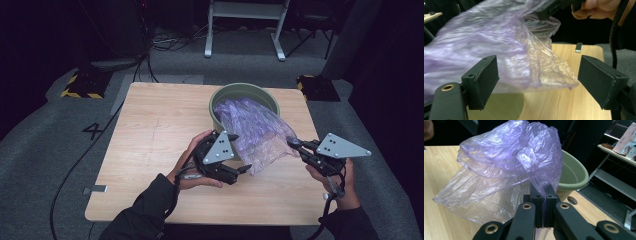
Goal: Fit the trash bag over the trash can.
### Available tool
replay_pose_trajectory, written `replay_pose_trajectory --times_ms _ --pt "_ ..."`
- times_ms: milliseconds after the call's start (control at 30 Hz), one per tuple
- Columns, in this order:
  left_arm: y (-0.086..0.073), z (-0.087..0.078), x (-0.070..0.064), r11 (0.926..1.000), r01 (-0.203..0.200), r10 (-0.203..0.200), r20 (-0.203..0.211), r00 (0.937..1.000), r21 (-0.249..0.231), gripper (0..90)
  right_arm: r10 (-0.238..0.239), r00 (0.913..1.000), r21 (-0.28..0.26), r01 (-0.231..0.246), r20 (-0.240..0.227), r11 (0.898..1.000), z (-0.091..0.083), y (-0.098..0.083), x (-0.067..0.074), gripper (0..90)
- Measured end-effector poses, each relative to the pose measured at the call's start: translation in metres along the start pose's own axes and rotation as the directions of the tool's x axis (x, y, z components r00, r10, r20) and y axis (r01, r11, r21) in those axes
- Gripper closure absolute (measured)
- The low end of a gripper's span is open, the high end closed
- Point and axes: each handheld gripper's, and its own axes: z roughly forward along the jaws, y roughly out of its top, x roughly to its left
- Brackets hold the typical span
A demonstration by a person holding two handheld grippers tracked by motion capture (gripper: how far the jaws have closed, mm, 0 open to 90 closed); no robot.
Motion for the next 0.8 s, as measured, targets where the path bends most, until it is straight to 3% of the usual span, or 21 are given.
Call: replay_pose_trajectory --times_ms 67,167,267,333,367,400,433,533,700,767,800 --pt "-0.001 0.006 0.003 0.9999 0.003 -0.002 -0.033 0.9994 0.014 18.4 0.001 1.0000 -0.002 -0.001 -0.003 1.000 0.000 0.000 0.001 89.8" --pt "-0.007 0.008 0.012 1.0000 0.000 0.001 -0.052 0.9987 0.007 36.8 0.001 0.9999 -0.012 -0.002 -0.013 1.000 -0.002 -0.001 0.001 89.4" --pt "-0.014 0.006 0.024 0.9995 0.029 -0.029 -0.063 0.9976 0.007 56.1 0.008 0.9995 -0.026 -0.009 -0.031 1.000 -0.004 -0.003 0.000 89.4" --pt "-0.017 0.003 0.029 0.9996 0.020 -0.017 -0.093 0.9955 0.022 66.5 0.006 0.9995 -0.025 -0.007 -0.031 1.000 -0.005 -0.004 0.000 89.6" --pt "-0.020 -0.002 0.033 0.9995 0.024 -0.021 -0.114 0.9933 0.022 76.2 0.007 0.9996 -0.024 -0.008 -0.028 1.000 -0.006 -0.004 0.000 89.7" --pt "-0.020 -0.002 0.033 0.9995 0.024 -0.021 -0.114 0.9933 0.022 80.1 0.007 0.9996 -0.024 -0.008 -0.028 1.000 -0.006 -0.004 0.000 89.7" --pt "-0.022 -0.006 0.036 0.9996 0.015 -0.012 -0.131 0.9914 0.023 80.1 0.008 0.9996 -0.025 -0.008 -0.027 1.000 -0.006 -0.004 0.000 89.8" --pt "-0.025 -0.014 0.045 0.9991 0.038 -0.034 -0.151 0.9879 0.021 87.2 0.008 0.9998 -0.022 -0.009 -0.019 1.000 -0.006 -0.005 0.000 90.0" --pt "-0.033 -0.033 0.061 0.9965 0.084 -0.081 -0.241 0.9672 0.001 85.8 0.010 0.9998 -0.008 -0.010 -0.015 1.000 -0.005 -0.006 0.000 90.0" --pt "-0.035 -0.039 0.065 0.9962 0.086 -0.085 -0.251 0.9642 -0.005 85.3 0.007 1.0000 -0.001 -0.007 -0.005 1.000 -0.005 -0.006 0.000 90.0" --pt "-0.036 -0.043 0.068 0.9962 0.087 -0.085 -0.272 0.9587 -0.003 85.6 0.007 1.0000 0.001 -0.007 -0.003 1.000 -0.005 -0.007 0.000 90.0"
